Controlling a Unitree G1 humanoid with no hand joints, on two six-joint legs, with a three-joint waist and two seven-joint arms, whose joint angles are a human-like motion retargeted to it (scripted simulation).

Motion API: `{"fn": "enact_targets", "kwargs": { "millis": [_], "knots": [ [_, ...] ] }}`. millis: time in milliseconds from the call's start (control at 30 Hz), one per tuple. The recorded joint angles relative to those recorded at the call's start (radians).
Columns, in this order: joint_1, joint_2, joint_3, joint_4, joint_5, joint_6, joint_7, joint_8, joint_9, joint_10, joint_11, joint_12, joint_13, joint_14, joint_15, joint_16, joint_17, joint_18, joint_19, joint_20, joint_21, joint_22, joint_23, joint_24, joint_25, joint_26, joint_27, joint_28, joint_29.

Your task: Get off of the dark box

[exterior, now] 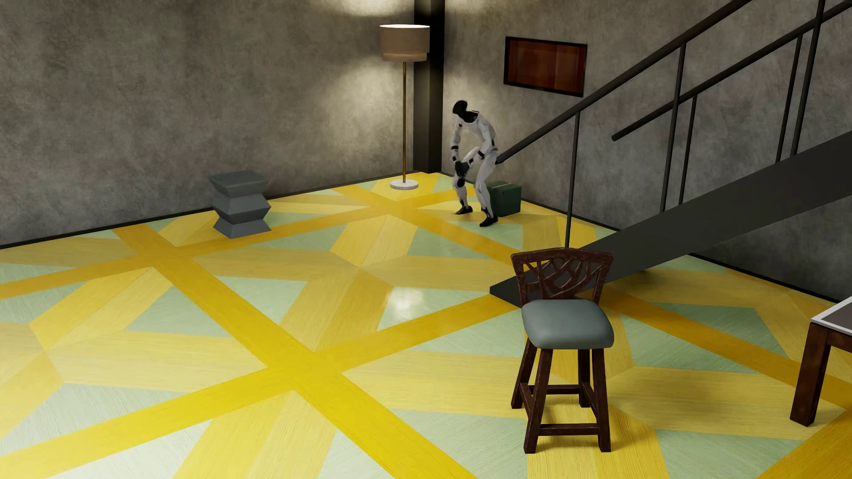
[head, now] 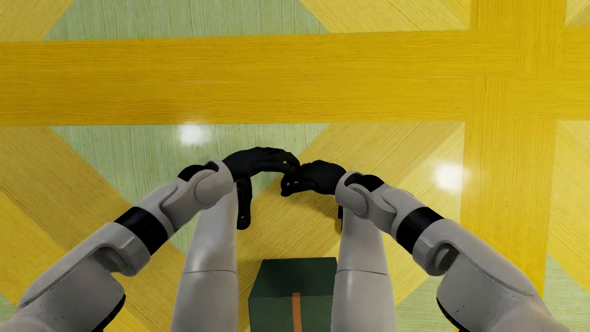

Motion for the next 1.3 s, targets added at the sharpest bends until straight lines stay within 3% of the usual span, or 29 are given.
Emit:
{"fn": "enact_targets", "kwargs": {
  "millis": [67,100,167,233,300,400,467,567,633,867,1000,1300],
  "knots": [
    [0.164,0.155,-0.003,-0.012,0.000,0.007,0.026,-0.041,-0.078,-0.213,-0.198,0.061,0.094,0.072,0.062,-0.109,0.094,0.006,-0.008,0.025,-0.082,0.168,0.117,0.050,-0.016,0.039,0.020,-0.104,0.135],
    [0.251,0.238,-0.008,-0.021,0.003,0.014,0.037,-0.059,-0.125,-0.321,-0.297,0.110,0.155,0.105,0.089,-0.140,0.125,0.012,-0.018,0.049,-0.138,0.215,0.148,0.038,0.015,0.076,0.063,-0.128,0.161],
    [0.435,0.406,-0.015,-0.039,0.021,0.020,0.060,-0.092,-0.220,-0.528,-0.477,0.226,0.294,0.159,0.131,-0.163,0.165,0.029,-0.046,0.117,-0.248,0.271,0.190,-0.025,0.104,0.142,0.136,-0.115,0.133],
    [0.608,0.563,-0.016,-0.056,0.048,0.025,0.078,-0.126,-0.317,-0.712,-0.637,0.339,0.427,0.202,0.164,-0.151,0.164,0.046,-0.077,0.193,-0.337,0.308,0.189,-0.106,0.193,0.177,0.169,-0.109,0.123],
    [0.763,0.704,-0.016,-0.069,0.066,0.026,0.101,-0.163,-0.422,-0.874,-0.778,0.455,0.559,0.227,0.183,-0.127,0.144,0.062,-0.089,0.258,-0.409,0.323,0.156,-0.145,0.222,0.177,0.166,-0.080,0.125],
    [0.906,0.858,-0.021,-0.073,0.078,0.023,0.127,-0.205,-0.556,-1.016,-0.938,0.573,0.694,0.242,0.199,-0.106,0.111,0.052,-0.087,0.345,-0.502,0.380,0.151,-0.165,0.219,0.163,0.136,-0.043,0.150],
    [0.999,0.968,-0.029,-0.071,0.078,0.033,0.141,-0.238,-0.573,-1.048,-1.004,0.617,0.724,0.229,0.196,-0.108,0.109,0.047,-0.075,0.399,-0.554,0.446,0.231,-0.187,0.208,0.162,0.133,-0.026,0.132],
    [1.083,1.023,-0.032,-0.074,0.076,0.032,0.157,-0.254,-0.628,-1.092,-1.002,0.646,0.738,0.220,0.172,-0.149,0.136,0.044,-0.078,0.436,-0.569,0.614,0.424,-0.205,0.221,0.207,0.200,0.026,0.063],
    [1.103,1.037,-0.036,-0.073,0.071,0.032,0.162,-0.256,-0.656,-1.099,-0.999,0.677,0.744,0.208,0.163,-0.171,0.135,0.039,-0.072,0.466,-0.577,0.657,0.485,-0.207,0.208,0.222,0.215,0.037,0.051],
    [1.120,1.046,-0.040,-0.068,0.063,0.037,0.149,-0.233,-0.709,-1.099,-0.996,0.784,0.819,0.186,0.150,-0.213,0.092,0.036,-0.072,0.485,-0.614,0.537,0.387,-0.173,0.217,0.184,0.183,-0.055,0.102],
    [1.101,1.046,-0.040,-0.063,0.066,0.039,0.133,-0.195,-0.713,-1.085,-1.006,0.774,0.816,0.192,0.127,-0.218,0.128,0.048,-0.070,0.480,-0.610,0.548,0.387,-0.191,0.228,0.196,0.196,-0.031,0.091],
    [1.118,1.054,-0.040,-0.071,0.075,0.036,0.145,-0.235,-0.699,-1.100,-1.004,0.747,0.819,0.190,0.152,-0.188,0.141,0.050,-0.087,0.469,-0.594,0.571,0.372,-0.207,0.213,0.196,0.183,-0.007,0.109]
  ]
}}
